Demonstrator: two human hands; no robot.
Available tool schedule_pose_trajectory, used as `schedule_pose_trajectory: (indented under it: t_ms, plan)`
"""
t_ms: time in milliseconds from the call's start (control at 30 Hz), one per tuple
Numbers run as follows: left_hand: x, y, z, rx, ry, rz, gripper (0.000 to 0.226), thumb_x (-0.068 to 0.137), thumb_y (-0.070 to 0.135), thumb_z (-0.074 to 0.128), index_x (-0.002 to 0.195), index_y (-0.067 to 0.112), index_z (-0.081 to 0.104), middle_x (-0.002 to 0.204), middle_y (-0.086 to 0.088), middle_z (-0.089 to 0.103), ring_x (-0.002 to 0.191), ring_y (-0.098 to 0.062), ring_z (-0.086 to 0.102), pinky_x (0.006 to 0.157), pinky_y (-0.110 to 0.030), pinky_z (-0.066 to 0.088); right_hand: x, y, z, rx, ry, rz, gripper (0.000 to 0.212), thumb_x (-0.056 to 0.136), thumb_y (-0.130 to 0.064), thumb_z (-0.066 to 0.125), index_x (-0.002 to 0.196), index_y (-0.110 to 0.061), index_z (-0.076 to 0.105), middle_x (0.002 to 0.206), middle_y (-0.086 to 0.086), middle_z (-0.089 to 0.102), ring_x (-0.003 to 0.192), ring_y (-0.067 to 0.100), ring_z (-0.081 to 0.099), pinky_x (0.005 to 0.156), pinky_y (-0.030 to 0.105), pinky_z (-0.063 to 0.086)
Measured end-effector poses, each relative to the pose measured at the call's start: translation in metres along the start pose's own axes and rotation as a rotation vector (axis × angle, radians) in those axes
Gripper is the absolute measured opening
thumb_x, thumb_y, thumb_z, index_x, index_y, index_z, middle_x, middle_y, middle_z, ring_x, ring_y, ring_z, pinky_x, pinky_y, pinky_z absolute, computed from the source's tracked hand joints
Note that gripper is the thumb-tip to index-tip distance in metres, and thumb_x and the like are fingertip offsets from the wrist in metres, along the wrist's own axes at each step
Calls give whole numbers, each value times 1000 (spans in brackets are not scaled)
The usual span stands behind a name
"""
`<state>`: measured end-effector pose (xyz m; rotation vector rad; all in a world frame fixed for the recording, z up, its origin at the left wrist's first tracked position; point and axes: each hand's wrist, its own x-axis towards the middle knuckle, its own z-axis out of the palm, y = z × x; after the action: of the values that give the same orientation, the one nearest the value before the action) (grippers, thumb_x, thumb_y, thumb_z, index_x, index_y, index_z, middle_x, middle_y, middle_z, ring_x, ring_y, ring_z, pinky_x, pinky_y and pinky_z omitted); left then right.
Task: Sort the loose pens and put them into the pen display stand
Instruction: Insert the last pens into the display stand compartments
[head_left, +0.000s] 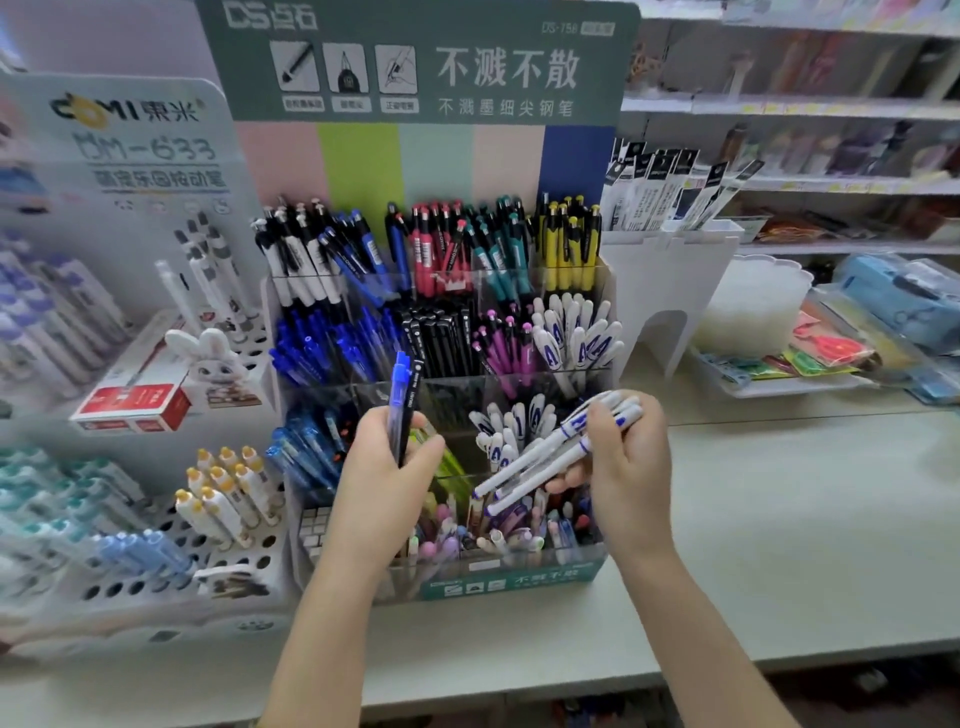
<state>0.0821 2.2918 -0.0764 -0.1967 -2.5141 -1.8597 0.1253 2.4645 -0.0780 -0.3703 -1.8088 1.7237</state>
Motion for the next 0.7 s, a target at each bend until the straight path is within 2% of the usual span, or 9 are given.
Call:
schedule_pose_trajectory:
  t_ms: [233, 400, 500, 600, 633, 700]
  plan:
    - [-1, -7, -3, -54, -30, -35, 8, 93, 17, 56, 97, 23, 53, 63, 4, 41, 47, -6, 36, 44, -17, 36, -1, 21, 34, -22, 106, -61, 11, 99, -12, 47, 91, -20, 44, 71, -8, 61, 49, 20, 64, 47, 32, 54]
    - [-1, -8, -2, -85, -52, -57, 8, 94, 15, 56, 98, 21, 53, 65, 3, 42, 42, 0, 38, 42, -15, 36, 5, 30, 29, -150, 122, -171, 5, 97, -13, 49, 99, -13, 44, 79, 1, 61, 56, 22, 65, 46, 13, 46]
    - [1, -7, -1, -114, -68, -76, 8, 94, 13, 55, 99, 20, 52, 67, 1, 41, 39, 0, 38, 37, -16, 35, 9, 38, 27, -231, 123, -250, 7, 97, -19, 49, 99, -23, 43, 80, 3, 61, 62, 25, 66, 49, 13, 45]
    - [1, -7, 0, -153, -87, -113, 8, 95, 13, 54, 101, 18, 51, 68, 0, 40, 37, -1, 39, 34, -15, 35, 12, 43, 28, -323, 103, -332, 16, 94, -27, 48, 92, -38, 38, 77, -1, 59, 61, 19, 64, 52, 24, 49]
    - [2, -8, 0, -147, -92, -113, 9, 95, 14, 54, 101, 19, 51, 68, 0, 40, 38, -1, 39, 35, -15, 35, 13, 42, 28, -352, 91, -358, 16, 94, -27, 49, 93, -37, 38, 75, -4, 57, 61, 13, 62, 53, 24, 49]
    - [5, -13, 0, -113, -94, -98, 9, 95, 17, 55, 100, 22, 52, 68, 2, 41, 41, -1, 37, 39, -16, 35, 16, 41, 31, -414, 44, -420, 16, 94, -21, 54, 94, -29, 40, 71, -9, 51, 60, 7, 54, 53, 16, 42]
